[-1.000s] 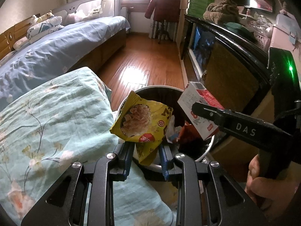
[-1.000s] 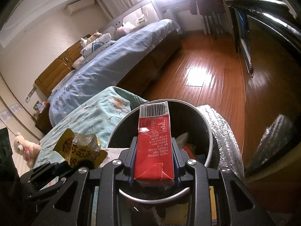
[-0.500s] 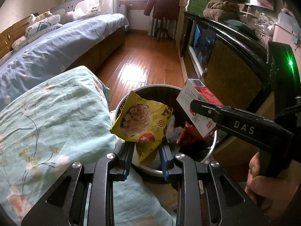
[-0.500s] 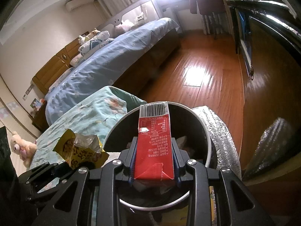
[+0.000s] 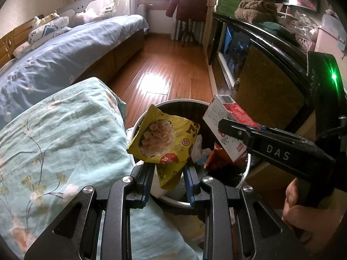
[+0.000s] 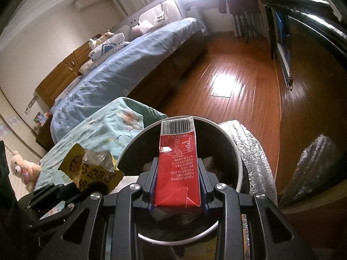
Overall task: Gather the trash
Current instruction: 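Open both grippers over the bin to drop the wrapper and carton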
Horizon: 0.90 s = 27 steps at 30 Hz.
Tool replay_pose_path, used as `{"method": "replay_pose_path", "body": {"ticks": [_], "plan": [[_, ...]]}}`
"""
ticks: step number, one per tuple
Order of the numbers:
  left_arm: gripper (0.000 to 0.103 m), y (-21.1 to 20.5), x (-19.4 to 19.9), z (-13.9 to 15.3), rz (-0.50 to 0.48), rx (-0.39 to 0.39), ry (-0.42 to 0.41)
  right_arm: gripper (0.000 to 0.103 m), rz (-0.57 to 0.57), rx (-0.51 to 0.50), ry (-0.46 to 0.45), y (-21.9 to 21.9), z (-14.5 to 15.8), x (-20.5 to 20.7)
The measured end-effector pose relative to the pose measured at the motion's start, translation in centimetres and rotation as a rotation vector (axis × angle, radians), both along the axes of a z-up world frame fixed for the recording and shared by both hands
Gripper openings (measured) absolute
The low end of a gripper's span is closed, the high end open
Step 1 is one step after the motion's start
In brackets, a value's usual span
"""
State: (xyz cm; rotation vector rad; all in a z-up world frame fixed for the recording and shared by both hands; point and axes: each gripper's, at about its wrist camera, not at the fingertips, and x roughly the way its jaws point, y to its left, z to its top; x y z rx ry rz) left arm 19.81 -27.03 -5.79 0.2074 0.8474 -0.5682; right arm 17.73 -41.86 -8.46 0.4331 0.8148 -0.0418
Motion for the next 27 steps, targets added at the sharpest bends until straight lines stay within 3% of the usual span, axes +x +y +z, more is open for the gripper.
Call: {"method": "replay_pose_path", "body": {"ticks": [4,6,9,22,27], "plan": [[0.027,0.0,0.1,0.0,0.003,0.002,0.005,0.035,-0.011,0.012,0.003,-0.5,-0.2,0.1],[0.041,0.1,0.1,0.1,0.004,0.000,0.008,0.038,-0.016,0.025,0.003,-0.7,-0.2,0.2],[0.052,0.3,-0.1,0.4,0.014,0.000,-0.011,0.043,-0.022,0.026,-0.005,-0.9,0.0,-0.1],[0.056,4.2,-2.2,1.3,0.053,-0.059,-0.013,0.053,-0.019,0.023,-0.050,0.7,1.9,-2.6],[0.056,8.3,-3.7,1.5,0.126,-0.133,-0.021,0.066,-0.009,0.024,-0.073,2.6,2.6,-4.6]]}}
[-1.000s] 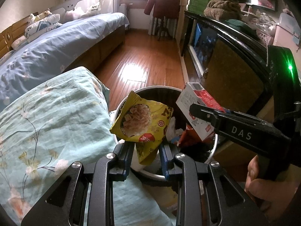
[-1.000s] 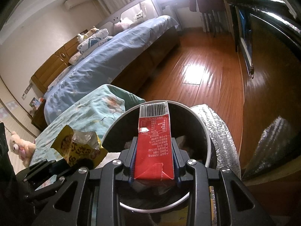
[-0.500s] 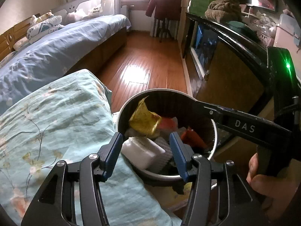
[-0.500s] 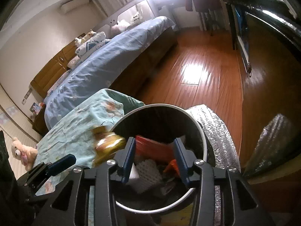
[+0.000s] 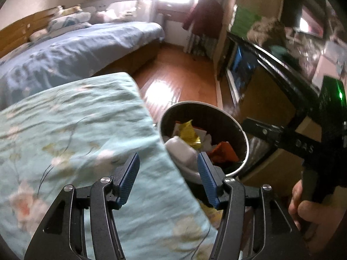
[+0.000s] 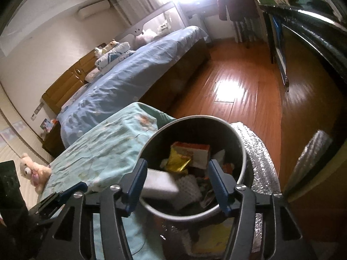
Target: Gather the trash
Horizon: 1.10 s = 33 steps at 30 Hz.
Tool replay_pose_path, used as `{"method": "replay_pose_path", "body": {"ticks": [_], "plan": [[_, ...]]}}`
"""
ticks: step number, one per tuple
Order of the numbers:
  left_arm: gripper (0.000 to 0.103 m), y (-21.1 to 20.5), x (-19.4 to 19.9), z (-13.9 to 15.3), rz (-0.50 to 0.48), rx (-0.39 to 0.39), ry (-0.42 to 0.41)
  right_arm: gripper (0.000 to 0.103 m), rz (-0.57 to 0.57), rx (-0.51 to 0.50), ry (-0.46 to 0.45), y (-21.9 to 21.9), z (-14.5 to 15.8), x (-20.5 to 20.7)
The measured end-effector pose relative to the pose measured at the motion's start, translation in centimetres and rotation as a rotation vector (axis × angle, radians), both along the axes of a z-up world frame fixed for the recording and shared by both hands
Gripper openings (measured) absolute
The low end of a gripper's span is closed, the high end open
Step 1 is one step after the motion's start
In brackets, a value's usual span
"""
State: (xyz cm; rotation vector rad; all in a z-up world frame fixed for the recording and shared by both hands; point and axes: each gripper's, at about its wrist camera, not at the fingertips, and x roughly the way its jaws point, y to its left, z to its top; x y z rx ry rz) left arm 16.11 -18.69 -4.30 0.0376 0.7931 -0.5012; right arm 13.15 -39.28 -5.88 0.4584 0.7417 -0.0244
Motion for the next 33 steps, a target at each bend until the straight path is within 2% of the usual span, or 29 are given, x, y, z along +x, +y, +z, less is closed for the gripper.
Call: {"method": "replay_pose_path", "body": {"ticks": [3,9,17,23,25,28,30,33], "plan": [[0.056,2.2,-1.1,0.0,0.042,-0.008,-0.015,0.075,0.012,0.003,-0.022,1.7,0.3,-1.5],[0.056,6.3,-3.3,-0.4,0.095,-0.032,-0.013,0.085,0.045,-0.030,-0.057,5.2,0.8,-3.7],[0.060,9.5,-6.3,0.5,0.147,-0.038,-0.065,0.094,0.066,-0.071,-0.100,8.6,1.3,-5.8],[0.065,11.3,-8.3,2.3,0.180,-0.042,-0.150,0.097,0.076,-0.165,-0.168,10.8,2.9,-7.1],[0.069,11.8,-8.8,3.1,0.199,-0.048,-0.186,0.101,0.071,-0.204,-0.211,11.5,4.0,-7.6],[0.081,12.8,-9.8,4.7,0.236,-0.060,-0.258,0.102,0.058,-0.260,-0.297,12.4,5.8,-8.3],[0.101,13.5,-10.6,5.6,0.278,-0.058,-0.317,0.103,0.051,-0.288,-0.343,12.9,6.6,-8.7],[0.103,14.2,-11.3,6.3,0.326,-0.049,-0.385,0.103,0.053,-0.333,-0.379,13.7,7.1,-8.7]]}}
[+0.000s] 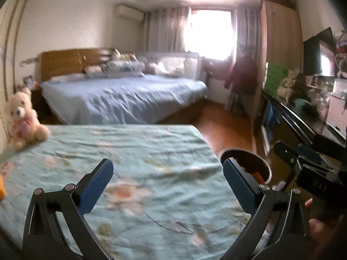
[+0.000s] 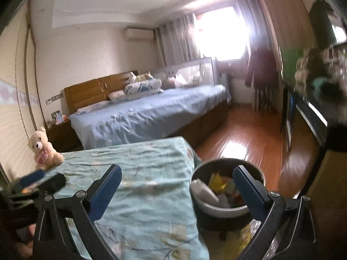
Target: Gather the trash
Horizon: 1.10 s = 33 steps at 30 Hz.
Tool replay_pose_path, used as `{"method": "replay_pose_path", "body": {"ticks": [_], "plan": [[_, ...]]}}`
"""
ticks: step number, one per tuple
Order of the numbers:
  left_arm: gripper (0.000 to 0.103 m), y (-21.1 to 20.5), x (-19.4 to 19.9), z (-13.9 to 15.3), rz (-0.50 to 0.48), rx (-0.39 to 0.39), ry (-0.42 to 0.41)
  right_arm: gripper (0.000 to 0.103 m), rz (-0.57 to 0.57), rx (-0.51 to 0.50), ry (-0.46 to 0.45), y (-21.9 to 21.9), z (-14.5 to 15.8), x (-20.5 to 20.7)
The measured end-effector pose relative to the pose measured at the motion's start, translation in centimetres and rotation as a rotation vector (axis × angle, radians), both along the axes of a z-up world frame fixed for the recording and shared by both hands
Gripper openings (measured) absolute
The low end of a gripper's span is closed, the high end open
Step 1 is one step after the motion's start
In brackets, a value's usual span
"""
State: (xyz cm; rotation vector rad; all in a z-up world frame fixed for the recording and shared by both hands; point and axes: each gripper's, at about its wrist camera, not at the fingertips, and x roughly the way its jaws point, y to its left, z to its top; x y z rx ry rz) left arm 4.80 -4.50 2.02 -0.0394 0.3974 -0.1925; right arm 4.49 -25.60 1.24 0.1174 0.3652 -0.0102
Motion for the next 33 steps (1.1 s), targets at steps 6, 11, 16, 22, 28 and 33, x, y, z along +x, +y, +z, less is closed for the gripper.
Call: {"method": "replay_pose_path", "body": {"ticks": [6,11,16,22,28,33], "plan": [[0.103,0.6,0.4,-0.8,0.045,0.026,-0.001,0.103,0.019,-0.030,-0.027,1.3,-0.7,0.5],[0.103,0.8,0.4,-1.5,0.082,0.056,-0.012,0.103,0.018,-0.063,-0.031,2.0,-1.5,0.6],[0.103,1.2,0.4,-1.7,0.110,0.062,-0.013,0.103,0.022,-0.058,-0.029,2.0,-1.7,0.7],[0.103,0.9,0.3,-1.7,0.121,0.085,-0.022,0.103,0.031,-0.051,-0.008,2.0,-1.8,1.0],[0.103,0.6,0.7,-1.9,0.134,0.093,-0.002,0.103,0.038,-0.054,0.006,2.1,-1.9,1.3],[0.103,0.7,0.8,-2.0,0.134,0.093,0.000,0.103,0.040,-0.043,0.016,2.0,-2.0,1.5]]}}
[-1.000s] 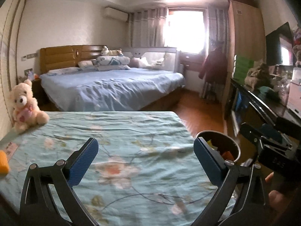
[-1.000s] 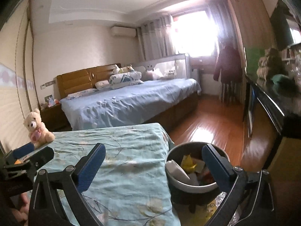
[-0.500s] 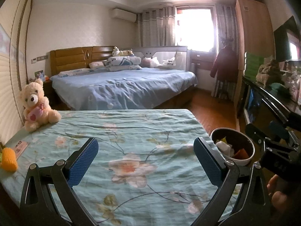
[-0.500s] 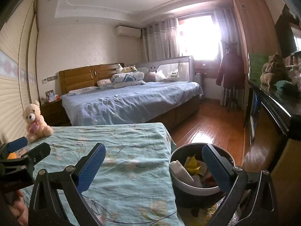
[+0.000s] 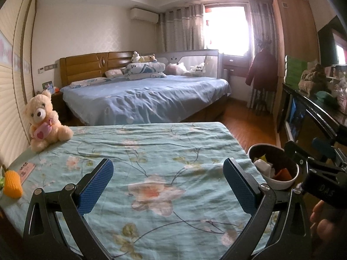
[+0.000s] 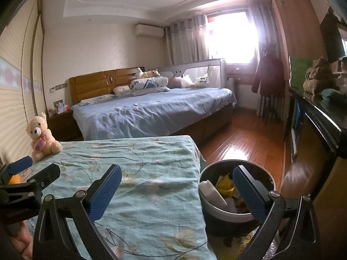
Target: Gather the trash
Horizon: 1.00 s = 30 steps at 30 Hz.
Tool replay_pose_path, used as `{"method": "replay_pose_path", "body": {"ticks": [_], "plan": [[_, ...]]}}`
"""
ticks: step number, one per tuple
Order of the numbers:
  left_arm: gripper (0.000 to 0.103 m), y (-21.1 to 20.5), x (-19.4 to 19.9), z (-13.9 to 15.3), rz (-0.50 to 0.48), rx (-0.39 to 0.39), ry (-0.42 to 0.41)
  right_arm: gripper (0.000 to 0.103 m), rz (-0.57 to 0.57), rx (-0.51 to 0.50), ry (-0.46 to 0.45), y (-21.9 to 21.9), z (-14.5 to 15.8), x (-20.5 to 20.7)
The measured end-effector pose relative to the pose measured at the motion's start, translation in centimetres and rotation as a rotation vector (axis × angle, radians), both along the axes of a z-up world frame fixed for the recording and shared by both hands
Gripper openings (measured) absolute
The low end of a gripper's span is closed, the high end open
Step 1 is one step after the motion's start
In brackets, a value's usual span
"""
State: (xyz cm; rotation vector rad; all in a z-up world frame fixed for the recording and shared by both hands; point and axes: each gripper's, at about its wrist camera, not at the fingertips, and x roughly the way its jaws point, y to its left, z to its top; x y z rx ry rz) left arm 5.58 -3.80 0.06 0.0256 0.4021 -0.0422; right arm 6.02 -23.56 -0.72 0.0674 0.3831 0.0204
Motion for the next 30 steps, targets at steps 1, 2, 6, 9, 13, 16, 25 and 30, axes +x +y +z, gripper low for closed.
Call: {"method": "replay_pose_path", "body": {"ticks": [1,2,6,9,13,16,25,30], "plan": [[0.103,0.01,0.01,0.01,-0.003,-0.001,0.000,0.103,0.001,0.002,0.000,-0.10,-0.02,0.02],[0.103,0.02,0.08,-0.01,-0.006,-0.001,0.001,0.103,0.002,0.004,0.000,-0.15,0.02,0.07],[0.103,0.09,0.08,-0.02,-0.009,0.000,-0.002,0.103,0.000,0.001,0.000,-0.17,0.03,0.06],[0.103,0.02,0.16,-0.04,-0.009,-0.001,-0.001,0.103,0.000,0.005,0.000,-0.28,0.00,0.16],[0.103,0.02,0.18,-0.09,-0.009,-0.002,-0.001,0.103,-0.001,0.007,0.003,-0.32,0.00,0.20],[0.103,0.09,0.17,-0.11,-0.008,-0.001,-0.001,0.103,0.000,0.005,0.005,-0.33,0.00,0.21],[0.103,0.05,-0.07,-0.19,-0.010,-0.002,-0.002,0.103,0.001,0.012,0.010,-0.43,-0.05,0.26],[0.103,-0.10,-0.10,-0.19,-0.014,-0.003,0.000,0.103,-0.001,0.010,0.011,-0.43,-0.11,0.28]]}}
